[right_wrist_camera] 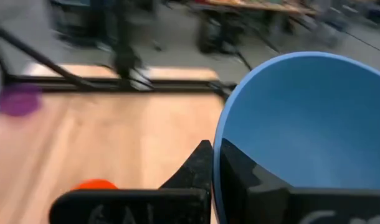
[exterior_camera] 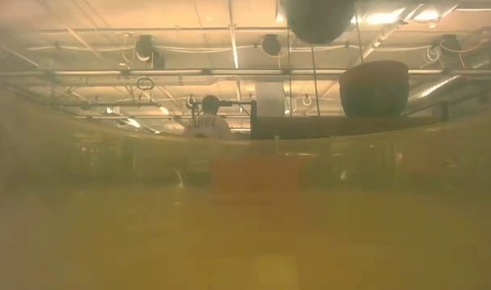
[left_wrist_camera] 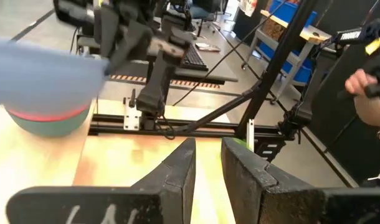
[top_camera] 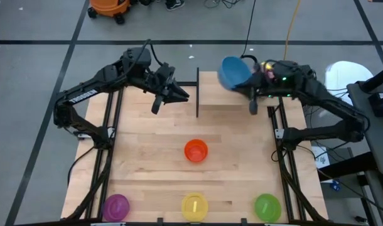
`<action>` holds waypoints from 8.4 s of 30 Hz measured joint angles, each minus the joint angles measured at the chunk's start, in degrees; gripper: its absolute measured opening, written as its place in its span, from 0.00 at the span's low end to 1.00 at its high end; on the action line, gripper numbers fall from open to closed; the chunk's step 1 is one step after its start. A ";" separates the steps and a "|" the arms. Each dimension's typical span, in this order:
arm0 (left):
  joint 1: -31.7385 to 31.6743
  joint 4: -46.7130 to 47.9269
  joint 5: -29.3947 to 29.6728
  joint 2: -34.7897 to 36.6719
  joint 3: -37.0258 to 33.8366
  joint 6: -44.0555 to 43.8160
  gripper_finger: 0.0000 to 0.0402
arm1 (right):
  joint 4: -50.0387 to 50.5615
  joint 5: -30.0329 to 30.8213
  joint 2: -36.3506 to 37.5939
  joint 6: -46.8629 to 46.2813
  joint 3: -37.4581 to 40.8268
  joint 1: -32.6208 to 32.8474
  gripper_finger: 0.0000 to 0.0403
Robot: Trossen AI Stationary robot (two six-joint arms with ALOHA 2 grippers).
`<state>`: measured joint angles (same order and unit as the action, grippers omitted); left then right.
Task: Place and stack bowls onto a shelf
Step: Stack the blue bowl inside the pink bowl on the shelf, then put the orange bowl on the shelf
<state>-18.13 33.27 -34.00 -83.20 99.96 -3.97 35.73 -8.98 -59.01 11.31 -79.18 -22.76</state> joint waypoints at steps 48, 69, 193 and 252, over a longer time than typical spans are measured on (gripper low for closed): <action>0.04 -0.02 0.08 -0.09 -0.07 1.27 0.20 | 19.71 13.42 0.62 1.88 10.58 -11.81 0.06; 0.04 6.98 2.33 -0.09 -0.07 0.88 0.20 | 1.30 13.23 12.73 3.59 10.59 -11.64 0.34; 26.45 7.17 22.23 -22.60 -20.76 18.18 0.20 | -5.23 8.90 25.12 12.74 10.52 -11.66 0.35; 25.80 -1.95 20.97 -29.70 -22.23 15.91 0.03 | -5.21 8.92 25.10 15.12 10.52 -11.66 0.35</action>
<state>7.67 31.32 -13.03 -112.90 77.73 11.94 30.52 -0.06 -33.91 26.44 -68.66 -34.41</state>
